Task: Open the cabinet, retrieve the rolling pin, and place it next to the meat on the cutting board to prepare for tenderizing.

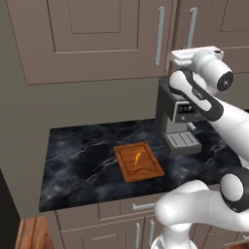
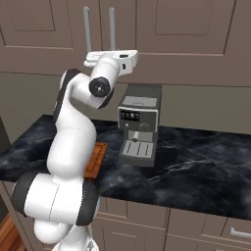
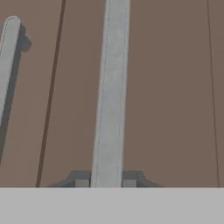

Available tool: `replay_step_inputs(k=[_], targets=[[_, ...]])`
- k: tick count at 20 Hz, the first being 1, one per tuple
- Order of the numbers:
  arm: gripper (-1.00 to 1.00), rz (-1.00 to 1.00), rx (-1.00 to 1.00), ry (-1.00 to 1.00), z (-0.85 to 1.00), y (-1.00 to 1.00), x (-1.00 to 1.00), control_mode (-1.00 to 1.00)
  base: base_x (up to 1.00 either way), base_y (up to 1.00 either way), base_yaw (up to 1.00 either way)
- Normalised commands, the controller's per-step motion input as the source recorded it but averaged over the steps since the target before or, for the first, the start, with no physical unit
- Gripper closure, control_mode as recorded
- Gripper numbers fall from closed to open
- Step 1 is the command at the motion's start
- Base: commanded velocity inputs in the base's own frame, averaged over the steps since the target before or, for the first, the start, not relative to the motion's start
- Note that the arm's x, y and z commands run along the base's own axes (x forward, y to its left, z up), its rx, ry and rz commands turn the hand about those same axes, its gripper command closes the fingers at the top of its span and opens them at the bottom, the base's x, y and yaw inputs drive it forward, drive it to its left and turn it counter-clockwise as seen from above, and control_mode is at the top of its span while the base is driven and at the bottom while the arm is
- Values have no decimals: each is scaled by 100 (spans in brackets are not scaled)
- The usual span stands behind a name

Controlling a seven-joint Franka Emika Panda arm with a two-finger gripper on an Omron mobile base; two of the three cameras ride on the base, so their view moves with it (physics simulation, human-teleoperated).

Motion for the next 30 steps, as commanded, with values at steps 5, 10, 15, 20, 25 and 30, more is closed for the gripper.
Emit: replay_step_inputs(k=[5, 10, 15, 20, 25, 30], targets=[[100, 6, -1, 0, -20, -15, -65, -100, 0, 0, 0], [100, 12, 0, 5, -19, -36, -58, -100, 0, 0, 0], [100, 18, 0, 2, -24, -58, -70, -100, 0, 0, 0], [100, 21, 2, 0, -31, -68, -79, -100, 0, 0, 0], [-100, 10, 1, 0, -29, -35, -65, -100, 0, 0, 0], [-100, 3, 0, -5, -6, 10, -23, -100, 0, 0, 0]])
